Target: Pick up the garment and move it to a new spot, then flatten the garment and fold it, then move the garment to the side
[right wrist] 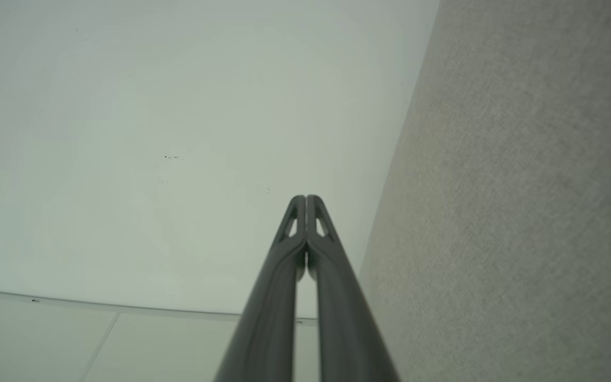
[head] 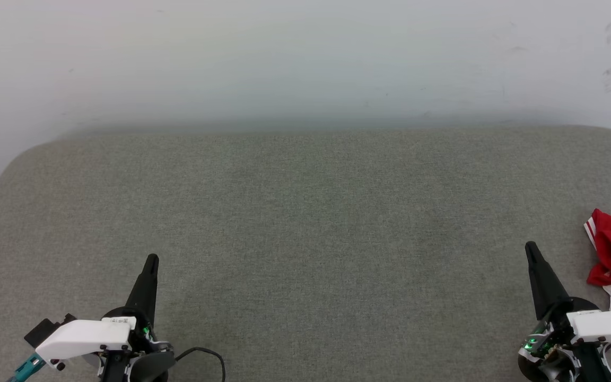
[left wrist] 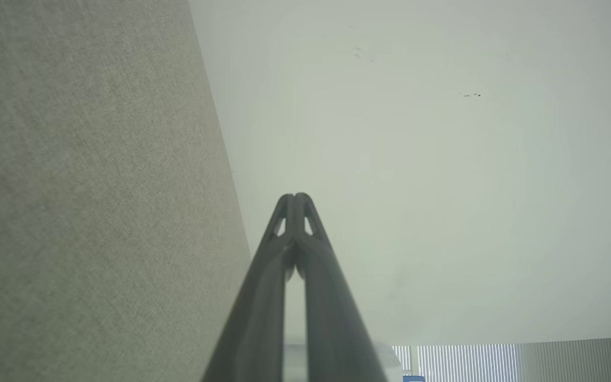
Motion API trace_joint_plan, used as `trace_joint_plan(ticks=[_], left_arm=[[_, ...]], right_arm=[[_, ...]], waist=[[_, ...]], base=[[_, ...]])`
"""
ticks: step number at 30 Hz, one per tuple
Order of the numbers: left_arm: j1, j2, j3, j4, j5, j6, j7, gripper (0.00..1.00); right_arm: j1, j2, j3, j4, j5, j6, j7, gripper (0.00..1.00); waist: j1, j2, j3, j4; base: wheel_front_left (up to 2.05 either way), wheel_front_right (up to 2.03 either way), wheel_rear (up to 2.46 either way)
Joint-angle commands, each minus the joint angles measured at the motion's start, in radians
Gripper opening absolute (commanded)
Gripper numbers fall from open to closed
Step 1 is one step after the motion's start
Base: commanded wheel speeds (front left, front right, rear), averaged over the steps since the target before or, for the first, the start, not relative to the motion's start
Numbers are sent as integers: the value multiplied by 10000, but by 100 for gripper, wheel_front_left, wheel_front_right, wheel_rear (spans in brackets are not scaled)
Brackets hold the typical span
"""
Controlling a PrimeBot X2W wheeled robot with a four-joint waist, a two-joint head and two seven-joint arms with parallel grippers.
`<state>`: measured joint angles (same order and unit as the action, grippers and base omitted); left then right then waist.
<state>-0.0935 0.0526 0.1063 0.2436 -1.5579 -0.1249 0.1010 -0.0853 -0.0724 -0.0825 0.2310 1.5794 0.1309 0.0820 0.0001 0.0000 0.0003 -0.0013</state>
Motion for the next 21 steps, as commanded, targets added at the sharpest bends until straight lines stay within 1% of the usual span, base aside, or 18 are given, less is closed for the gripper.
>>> trace_joint_plan(ticks=[1, 7, 21], left_arm=[[-181, -15, 51, 4, -167, -70, 59, 0], [-207, -38, 114, 29, -571, -77, 170, 0], [-196, -37, 104, 25, -552, -81, 166, 0]], right_arm=[[-229, 12, -14, 47, 190, -3, 72, 0], [-284, 24, -36, 155, 588, -3, 107, 0], [-290, 64, -92, 156, 513, -3, 155, 0]], waist=[[0, 0, 4, 2], [-1, 0, 26, 12], [-1, 0, 28, 13]], base=[[0, 0, 0], [0, 0, 0], [0, 0, 0]])
